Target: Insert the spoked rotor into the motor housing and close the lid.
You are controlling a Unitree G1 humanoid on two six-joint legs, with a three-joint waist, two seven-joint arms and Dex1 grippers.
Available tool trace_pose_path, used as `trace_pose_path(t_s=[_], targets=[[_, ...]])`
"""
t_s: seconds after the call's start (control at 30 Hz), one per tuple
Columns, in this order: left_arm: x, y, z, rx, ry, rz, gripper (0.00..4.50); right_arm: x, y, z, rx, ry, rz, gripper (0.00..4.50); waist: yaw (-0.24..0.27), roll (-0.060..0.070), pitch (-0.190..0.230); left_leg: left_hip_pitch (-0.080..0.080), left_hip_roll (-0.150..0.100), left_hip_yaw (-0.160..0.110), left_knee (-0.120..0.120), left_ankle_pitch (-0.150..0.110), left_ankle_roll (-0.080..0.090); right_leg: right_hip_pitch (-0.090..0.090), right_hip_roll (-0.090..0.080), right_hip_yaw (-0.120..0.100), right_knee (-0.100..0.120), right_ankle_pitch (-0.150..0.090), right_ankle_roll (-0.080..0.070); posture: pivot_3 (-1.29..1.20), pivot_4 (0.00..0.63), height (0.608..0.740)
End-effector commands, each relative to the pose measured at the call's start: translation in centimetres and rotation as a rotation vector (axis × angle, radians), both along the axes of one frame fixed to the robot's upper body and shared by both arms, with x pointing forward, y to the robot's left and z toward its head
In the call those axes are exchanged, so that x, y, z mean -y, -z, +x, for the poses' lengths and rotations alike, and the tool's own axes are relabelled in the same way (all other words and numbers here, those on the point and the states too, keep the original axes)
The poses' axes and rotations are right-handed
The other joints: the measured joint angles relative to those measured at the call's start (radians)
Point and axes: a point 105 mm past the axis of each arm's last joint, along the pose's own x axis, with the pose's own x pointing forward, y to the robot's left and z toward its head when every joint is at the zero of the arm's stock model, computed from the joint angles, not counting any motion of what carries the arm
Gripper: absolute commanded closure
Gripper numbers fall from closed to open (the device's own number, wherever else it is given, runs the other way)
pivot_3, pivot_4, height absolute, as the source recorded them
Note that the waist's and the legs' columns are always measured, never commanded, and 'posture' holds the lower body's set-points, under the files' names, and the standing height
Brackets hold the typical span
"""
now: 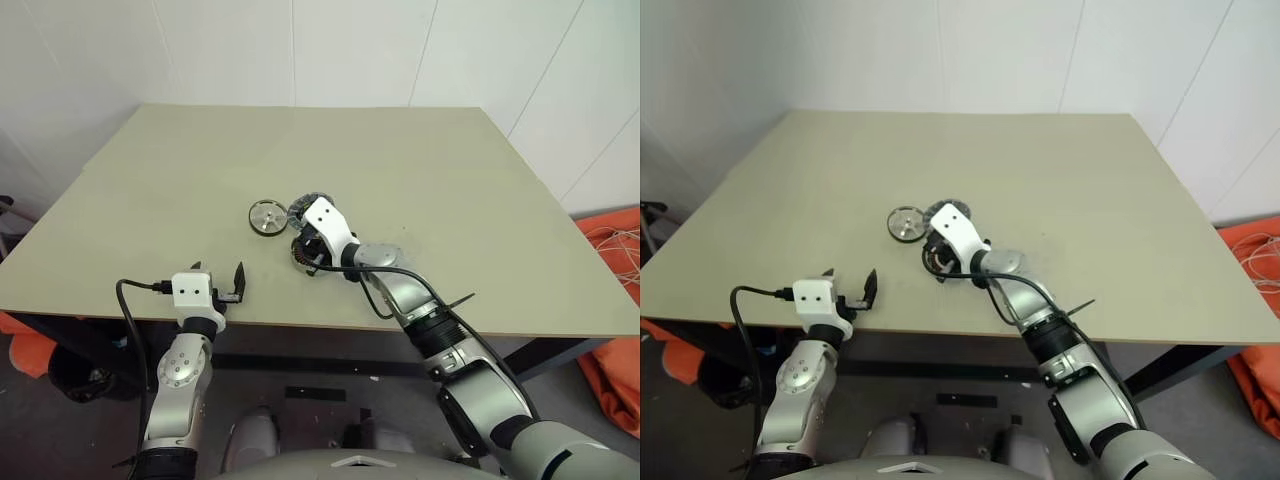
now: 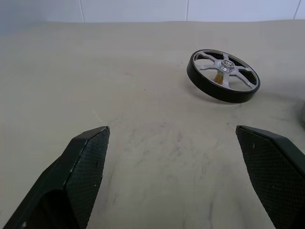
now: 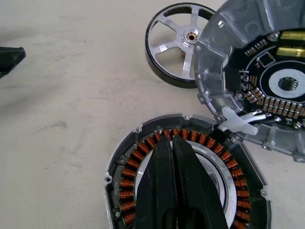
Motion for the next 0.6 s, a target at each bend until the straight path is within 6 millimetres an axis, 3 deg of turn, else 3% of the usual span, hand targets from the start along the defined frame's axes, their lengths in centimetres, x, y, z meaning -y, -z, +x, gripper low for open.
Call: trace_pose_path(t_s=[0.03,0.6], targets=[[0.0,-1.4,0.3,0.053,0.0,0.004,0.0,0.1,-1.1,0.5,0.041,0.001,0.015,4.46,0.0,0.0,0.0,0.0,0.0,0.0,0.0,0.0,0.0,0.0,0.0,0.0,0.0,0.0,0.0,0.0,0.0,0.74],[0.1,-1.3,0.2,0.046,0.005,-0.004,0.0,1.4,-1.0,0.8,0.045,0.025,-0.008,4.46,0.0,0.0,0.0,0.0,0.0,0.0,0.0,0.0,0.0,0.0,0.0,0.0,0.0,0.0,0.0,0.0,0.0,0.74]])
